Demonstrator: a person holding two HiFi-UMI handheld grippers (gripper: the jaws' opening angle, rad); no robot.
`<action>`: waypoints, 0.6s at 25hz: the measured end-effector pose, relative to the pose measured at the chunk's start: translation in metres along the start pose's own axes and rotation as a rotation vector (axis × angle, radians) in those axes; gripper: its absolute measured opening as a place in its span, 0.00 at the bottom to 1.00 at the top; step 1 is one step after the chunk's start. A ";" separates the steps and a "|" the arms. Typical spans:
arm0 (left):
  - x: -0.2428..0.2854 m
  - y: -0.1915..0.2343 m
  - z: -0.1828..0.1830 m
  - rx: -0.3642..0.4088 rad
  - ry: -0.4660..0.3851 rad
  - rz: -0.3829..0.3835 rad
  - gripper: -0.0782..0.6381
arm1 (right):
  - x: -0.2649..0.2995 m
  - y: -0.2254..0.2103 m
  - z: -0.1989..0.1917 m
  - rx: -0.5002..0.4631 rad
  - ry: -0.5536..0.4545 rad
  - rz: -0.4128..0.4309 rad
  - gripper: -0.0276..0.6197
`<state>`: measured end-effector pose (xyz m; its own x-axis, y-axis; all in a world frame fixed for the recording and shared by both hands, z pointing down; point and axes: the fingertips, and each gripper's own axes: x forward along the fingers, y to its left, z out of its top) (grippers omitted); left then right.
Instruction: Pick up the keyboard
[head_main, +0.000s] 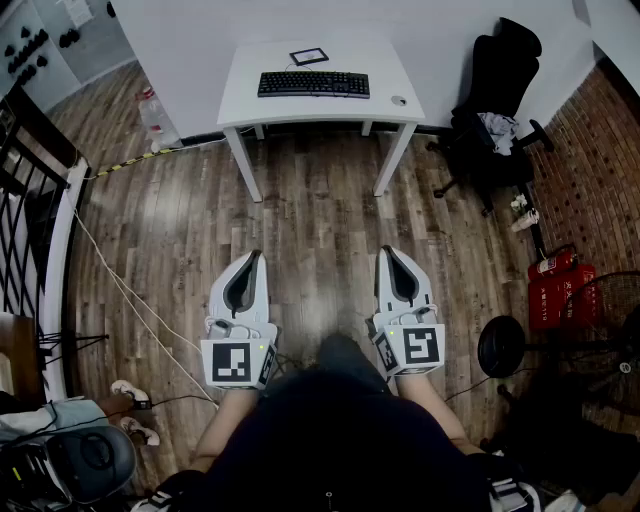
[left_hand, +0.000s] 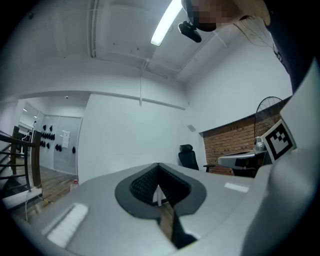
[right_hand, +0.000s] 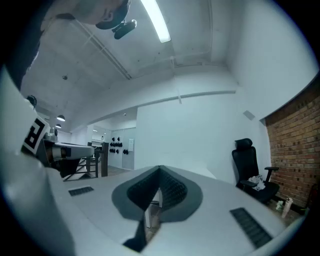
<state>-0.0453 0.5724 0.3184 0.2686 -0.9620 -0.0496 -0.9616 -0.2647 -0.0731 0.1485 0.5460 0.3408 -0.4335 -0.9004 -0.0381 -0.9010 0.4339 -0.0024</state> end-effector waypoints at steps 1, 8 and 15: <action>-0.004 0.002 0.005 0.005 -0.007 -0.006 0.12 | -0.004 0.003 0.003 -0.004 -0.005 -0.008 0.06; -0.003 -0.006 0.001 -0.042 -0.015 -0.007 0.12 | -0.018 -0.001 0.019 -0.056 -0.032 -0.033 0.06; 0.037 -0.014 0.010 -0.058 -0.029 -0.026 0.13 | 0.007 -0.032 0.027 -0.075 -0.048 -0.022 0.06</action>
<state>-0.0212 0.5408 0.3075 0.2945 -0.9525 -0.0769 -0.9556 -0.2941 -0.0171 0.1745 0.5270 0.3140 -0.4138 -0.9063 -0.0863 -0.9099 0.4087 0.0709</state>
